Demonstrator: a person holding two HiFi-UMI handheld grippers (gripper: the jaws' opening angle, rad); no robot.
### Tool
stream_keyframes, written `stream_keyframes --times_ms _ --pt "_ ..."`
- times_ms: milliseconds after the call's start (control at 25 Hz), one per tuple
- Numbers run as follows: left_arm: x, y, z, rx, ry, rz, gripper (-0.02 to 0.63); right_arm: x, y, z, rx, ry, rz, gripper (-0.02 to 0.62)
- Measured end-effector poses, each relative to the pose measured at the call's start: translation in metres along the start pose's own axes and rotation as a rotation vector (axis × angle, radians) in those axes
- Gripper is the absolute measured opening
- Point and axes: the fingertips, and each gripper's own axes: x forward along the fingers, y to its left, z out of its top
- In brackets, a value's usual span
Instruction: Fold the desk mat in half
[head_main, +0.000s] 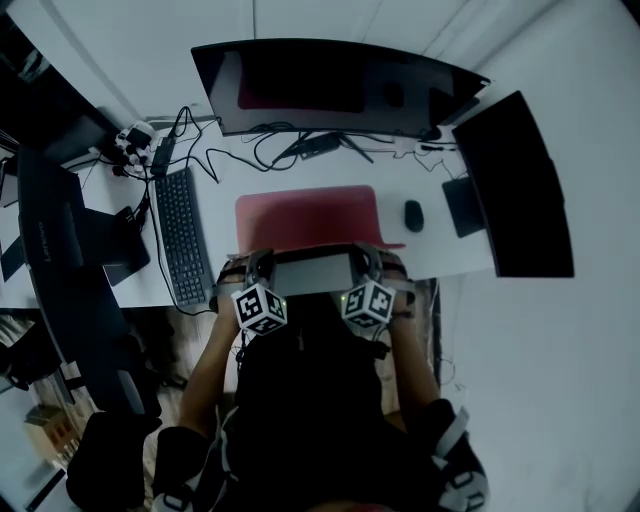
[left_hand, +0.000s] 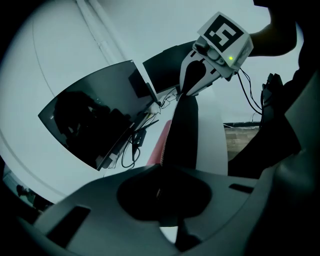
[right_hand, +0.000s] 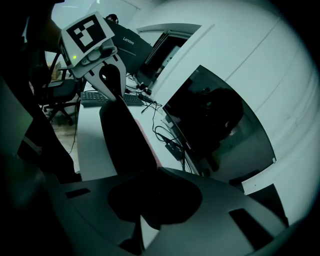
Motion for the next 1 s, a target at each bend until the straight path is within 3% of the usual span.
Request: stream_keyframes --times_ms 400,800,1000 --pt "0.047 0.071 0.015 -0.046 -0.013 0.12 0.02 0.059 -0.058 0.023 -0.001 -0.021 -0.055 0.02" --pt "0.12 0.124 0.014 -0.071 0.065 0.21 0.021 0.144 -0.098 0.035 0.017 -0.015 -0.036 0.02" --pt "0.162 0.136 0.002 -0.092 0.109 0.218 0.021 0.195 -0.101 0.029 0.004 0.001 -0.024 0.02"
